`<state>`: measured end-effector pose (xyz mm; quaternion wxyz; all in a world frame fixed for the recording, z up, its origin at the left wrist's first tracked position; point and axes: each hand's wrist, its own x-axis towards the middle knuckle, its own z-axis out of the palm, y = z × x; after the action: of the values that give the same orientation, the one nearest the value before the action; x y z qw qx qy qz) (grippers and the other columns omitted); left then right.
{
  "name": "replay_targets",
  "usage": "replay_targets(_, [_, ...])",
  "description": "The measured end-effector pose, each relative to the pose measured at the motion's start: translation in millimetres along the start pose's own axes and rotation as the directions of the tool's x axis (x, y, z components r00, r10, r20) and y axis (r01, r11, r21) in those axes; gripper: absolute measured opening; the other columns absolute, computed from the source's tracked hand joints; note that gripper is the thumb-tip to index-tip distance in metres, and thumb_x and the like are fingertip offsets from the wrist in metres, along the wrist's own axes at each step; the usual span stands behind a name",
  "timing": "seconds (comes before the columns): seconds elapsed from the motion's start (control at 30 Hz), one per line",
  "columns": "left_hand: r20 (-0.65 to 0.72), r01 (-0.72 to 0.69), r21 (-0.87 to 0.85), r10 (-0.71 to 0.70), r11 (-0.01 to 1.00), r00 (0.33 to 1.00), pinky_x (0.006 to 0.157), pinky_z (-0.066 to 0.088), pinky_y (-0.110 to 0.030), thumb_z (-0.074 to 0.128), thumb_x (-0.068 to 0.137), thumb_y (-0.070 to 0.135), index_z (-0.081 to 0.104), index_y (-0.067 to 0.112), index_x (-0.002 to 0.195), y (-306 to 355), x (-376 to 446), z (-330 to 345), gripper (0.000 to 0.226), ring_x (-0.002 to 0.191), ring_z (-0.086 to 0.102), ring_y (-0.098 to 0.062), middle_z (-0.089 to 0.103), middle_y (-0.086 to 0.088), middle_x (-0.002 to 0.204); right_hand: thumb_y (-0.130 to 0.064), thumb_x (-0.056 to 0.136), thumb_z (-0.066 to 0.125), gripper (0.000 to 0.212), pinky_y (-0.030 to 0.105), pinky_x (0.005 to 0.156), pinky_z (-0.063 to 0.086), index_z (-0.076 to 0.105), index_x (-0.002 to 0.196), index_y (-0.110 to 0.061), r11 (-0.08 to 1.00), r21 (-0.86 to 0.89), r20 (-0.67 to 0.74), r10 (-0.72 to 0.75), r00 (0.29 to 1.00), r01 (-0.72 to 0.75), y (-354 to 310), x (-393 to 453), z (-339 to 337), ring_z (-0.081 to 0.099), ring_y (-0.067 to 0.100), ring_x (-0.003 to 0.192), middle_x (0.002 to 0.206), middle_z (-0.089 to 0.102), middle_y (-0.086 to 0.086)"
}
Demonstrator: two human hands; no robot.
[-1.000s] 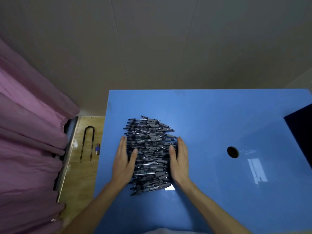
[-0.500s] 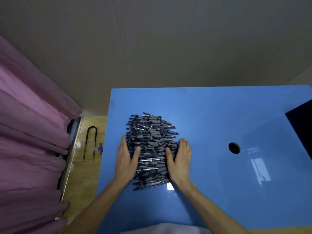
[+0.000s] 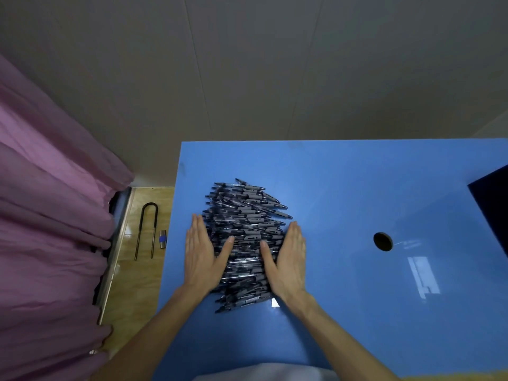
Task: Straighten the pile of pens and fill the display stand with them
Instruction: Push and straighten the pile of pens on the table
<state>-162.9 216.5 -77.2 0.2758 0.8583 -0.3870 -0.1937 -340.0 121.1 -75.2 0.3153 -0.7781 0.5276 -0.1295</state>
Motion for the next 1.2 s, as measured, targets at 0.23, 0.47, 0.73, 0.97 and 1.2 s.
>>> replay_targets(0.23, [0.071, 0.041, -0.131, -0.032, 0.990, 0.997, 0.129, 0.010, -0.041, 0.042, 0.089, 0.076, -0.006, 0.019, 0.164, 6, 14, -2, 0.105, 0.158, 0.000, -0.014, -0.004, 0.003, 0.172, -0.065, 0.101, 0.032, 0.090, 0.037, 0.128, 0.003, -0.002, 0.162, -0.008, 0.997, -0.005, 0.095, -0.079, 0.992, 0.080, -12, 11, 0, -0.005, 0.014, 0.157, 0.171, 0.000, 0.005])
replay_targets(0.47, [0.045, -0.038, -0.201, 0.048, 0.979, 0.998, 0.129, 0.012, -0.043, 0.029, 0.084, 0.090, -0.004, 0.022, 0.164, 8, 9, 2, 0.110, 0.157, 0.000, -0.007, -0.002, 0.007, 0.172, -0.067, 0.099, 0.014, 0.088, 0.042, 0.127, -0.008, 0.001, 0.162, -0.006, 0.994, -0.084, 0.022, -0.069, 0.997, 0.071, -25, 2, 14, -0.006, 0.016, 0.157, 0.171, 0.000, 0.006])
replay_targets(0.73, [0.101, -0.230, 0.124, 0.219, 0.965, 0.971, 0.129, 0.003, -0.041, 0.034, 0.085, 0.089, -0.011, 0.014, 0.163, -12, -30, -14, 0.117, 0.157, -0.013, -0.012, -0.015, 0.001, 0.171, -0.065, 0.102, 0.014, 0.081, 0.050, 0.127, -0.001, 0.008, 0.162, -0.010, 0.951, -0.245, 0.017, -0.190, 0.982, 0.188, 14, -6, -9, -0.011, 0.018, 0.157, 0.170, -0.002, 0.003])
replay_targets(0.97, [0.219, -0.293, 0.197, 0.249, 0.936, 0.943, 0.128, 0.008, -0.049, 0.054, 0.066, 0.097, -0.013, 0.012, 0.162, -28, -86, -5, 0.145, 0.158, -0.012, -0.022, -0.017, -0.006, 0.171, -0.079, 0.090, 0.045, 0.111, 0.042, 0.128, 0.005, 0.002, 0.162, -0.006, 0.931, -0.207, 0.148, -0.274, 0.950, 0.301, 58, -49, -28, -0.008, 0.019, 0.157, 0.170, -0.007, 0.008])
replay_targets(1.2, [0.164, -0.288, 0.155, 0.263, 0.945, 0.951, 0.128, 0.013, -0.050, 0.060, 0.074, 0.088, -0.009, 0.009, 0.162, -29, -80, -4, 0.137, 0.159, -0.007, -0.021, -0.011, -0.007, 0.172, -0.073, 0.086, 0.055, 0.119, 0.044, 0.128, 0.005, 0.000, 0.160, 0.002, 0.935, -0.188, 0.125, -0.282, 0.951, 0.301, 32, -69, -3, -0.008, 0.026, 0.157, 0.169, -0.007, 0.016])
